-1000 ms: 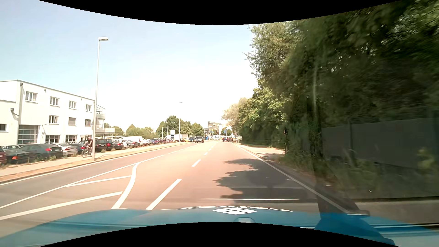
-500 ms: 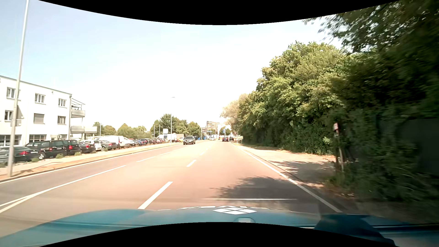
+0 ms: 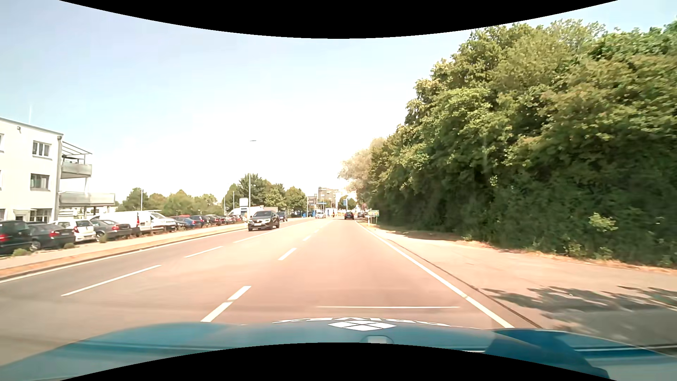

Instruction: Follow the waypoints while adhering to traffic rules and regulations

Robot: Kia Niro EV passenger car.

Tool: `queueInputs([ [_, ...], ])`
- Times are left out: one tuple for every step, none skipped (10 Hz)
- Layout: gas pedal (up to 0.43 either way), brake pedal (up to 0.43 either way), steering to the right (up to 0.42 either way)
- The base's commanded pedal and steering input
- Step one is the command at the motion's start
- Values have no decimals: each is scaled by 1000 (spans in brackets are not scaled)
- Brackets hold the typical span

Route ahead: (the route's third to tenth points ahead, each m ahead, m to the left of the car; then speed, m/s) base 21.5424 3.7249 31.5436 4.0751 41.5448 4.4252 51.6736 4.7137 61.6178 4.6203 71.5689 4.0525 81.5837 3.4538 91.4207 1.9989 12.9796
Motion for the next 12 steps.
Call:
queueInputs([
  [197,0,-9],
  [197,0,-9],
  [197,0,-9],
  [197,0,-9],
  [197,0,-10],
  [197,0,-10],
  [197,0,-10],
  [197,0,-10],
  [197,0,-10],
  [197,0,-10],
  [209,0,-10],
  [209,0,-10],
])
